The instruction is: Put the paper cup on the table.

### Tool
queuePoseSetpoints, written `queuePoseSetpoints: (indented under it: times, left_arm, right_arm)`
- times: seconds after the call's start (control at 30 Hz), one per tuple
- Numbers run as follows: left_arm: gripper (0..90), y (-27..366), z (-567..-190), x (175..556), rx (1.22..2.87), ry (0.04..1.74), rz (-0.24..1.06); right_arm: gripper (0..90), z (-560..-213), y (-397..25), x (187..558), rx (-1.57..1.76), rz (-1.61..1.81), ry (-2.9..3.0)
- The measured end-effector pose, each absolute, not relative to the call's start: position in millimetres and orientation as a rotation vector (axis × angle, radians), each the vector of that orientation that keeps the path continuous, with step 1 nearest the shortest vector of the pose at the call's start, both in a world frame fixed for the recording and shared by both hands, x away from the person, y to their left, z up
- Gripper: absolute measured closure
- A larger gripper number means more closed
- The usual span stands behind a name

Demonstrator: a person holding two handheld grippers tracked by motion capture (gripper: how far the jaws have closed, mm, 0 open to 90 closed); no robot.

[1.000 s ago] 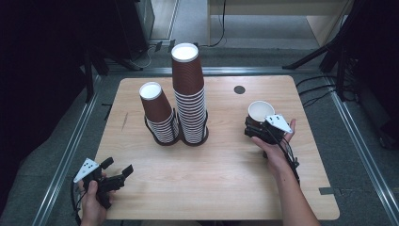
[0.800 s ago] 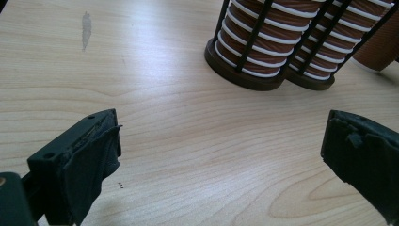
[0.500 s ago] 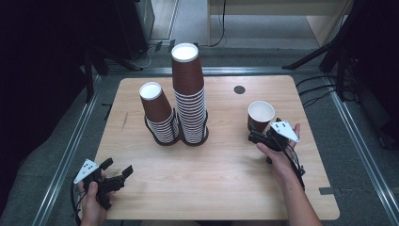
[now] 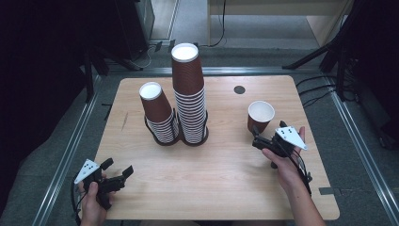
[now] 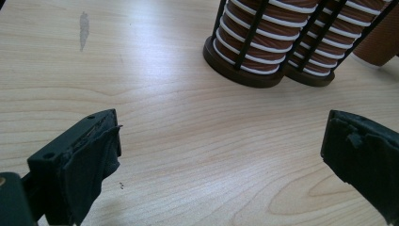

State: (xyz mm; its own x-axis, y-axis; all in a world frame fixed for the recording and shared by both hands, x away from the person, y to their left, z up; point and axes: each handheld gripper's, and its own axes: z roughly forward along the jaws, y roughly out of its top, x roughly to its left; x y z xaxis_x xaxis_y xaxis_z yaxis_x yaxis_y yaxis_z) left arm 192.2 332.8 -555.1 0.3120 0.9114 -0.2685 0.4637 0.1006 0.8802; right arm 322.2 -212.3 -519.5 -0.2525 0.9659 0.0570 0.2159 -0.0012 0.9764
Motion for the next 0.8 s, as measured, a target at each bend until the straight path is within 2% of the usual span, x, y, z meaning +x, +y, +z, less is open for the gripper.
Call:
queuePoseSetpoints:
  times: [0.8]
  left_arm:
    - [0.0, 331.3, -555.3, 193.0, 1.542, 1.319, 0.542]
  right_arm:
    - [0.0, -525.1, -254.6, 281.3, 1.259, 1.318, 1.521]
